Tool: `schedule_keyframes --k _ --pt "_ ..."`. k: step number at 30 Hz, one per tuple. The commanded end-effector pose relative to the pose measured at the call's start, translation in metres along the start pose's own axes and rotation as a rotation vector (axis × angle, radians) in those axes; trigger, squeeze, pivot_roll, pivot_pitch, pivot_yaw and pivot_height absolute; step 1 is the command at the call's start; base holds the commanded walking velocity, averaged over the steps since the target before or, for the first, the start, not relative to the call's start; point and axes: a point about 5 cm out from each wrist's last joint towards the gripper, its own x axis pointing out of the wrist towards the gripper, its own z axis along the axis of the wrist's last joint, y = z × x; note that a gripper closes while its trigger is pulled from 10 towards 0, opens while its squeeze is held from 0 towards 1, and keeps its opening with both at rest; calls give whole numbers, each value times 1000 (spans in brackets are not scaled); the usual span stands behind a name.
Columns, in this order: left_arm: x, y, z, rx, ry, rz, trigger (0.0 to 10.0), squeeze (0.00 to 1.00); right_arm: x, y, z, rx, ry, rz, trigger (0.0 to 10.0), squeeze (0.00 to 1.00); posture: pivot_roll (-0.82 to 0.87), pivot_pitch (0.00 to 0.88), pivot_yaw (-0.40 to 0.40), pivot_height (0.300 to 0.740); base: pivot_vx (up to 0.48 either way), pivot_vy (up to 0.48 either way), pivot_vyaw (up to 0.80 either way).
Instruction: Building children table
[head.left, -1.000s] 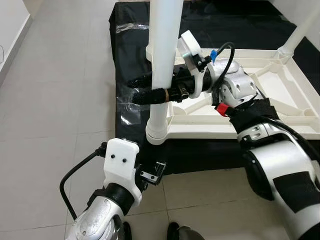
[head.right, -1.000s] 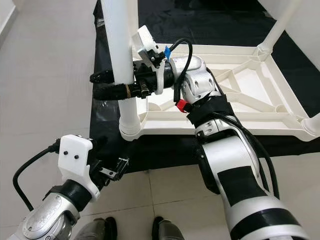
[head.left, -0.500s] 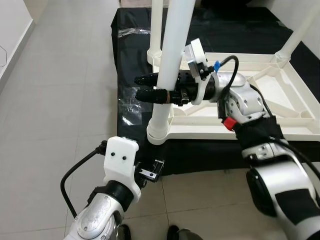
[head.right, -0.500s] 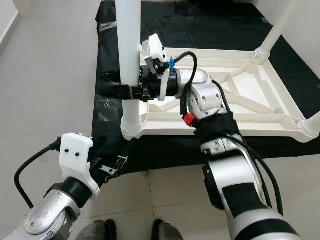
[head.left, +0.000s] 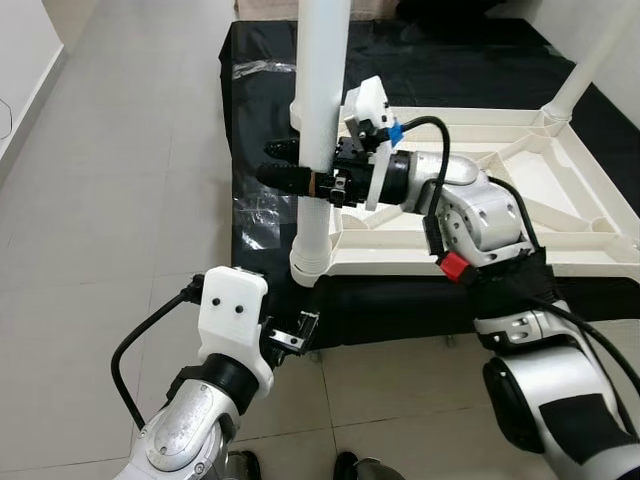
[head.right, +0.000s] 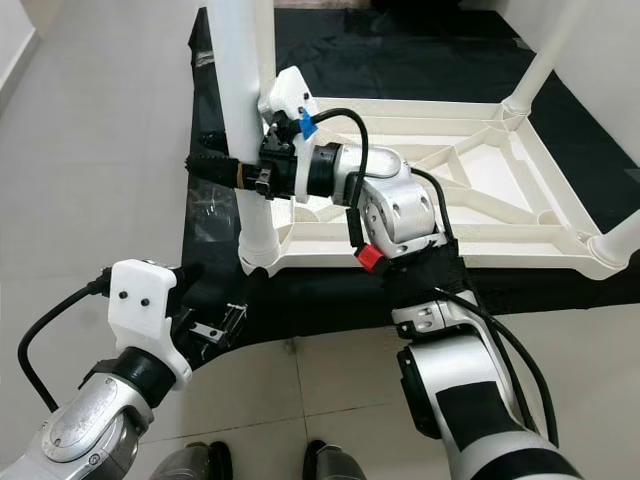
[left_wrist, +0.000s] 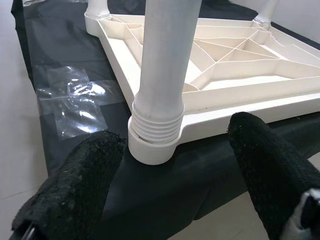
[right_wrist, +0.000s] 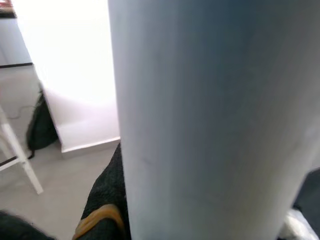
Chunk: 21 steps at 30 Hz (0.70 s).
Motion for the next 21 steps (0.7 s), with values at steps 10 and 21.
schedule_keyframes --k 10,21 --pt "1 4 -1 10 5 12 10000 0 -7 -5 -51 152 174 -261 10000 0 131 245 -87 740 0 0 0" --pt "2 7 -1 21 5 15 10000 0 -16 -4 -59 173 131 -413 10000 0 137 249 -81 740 0 0 0"
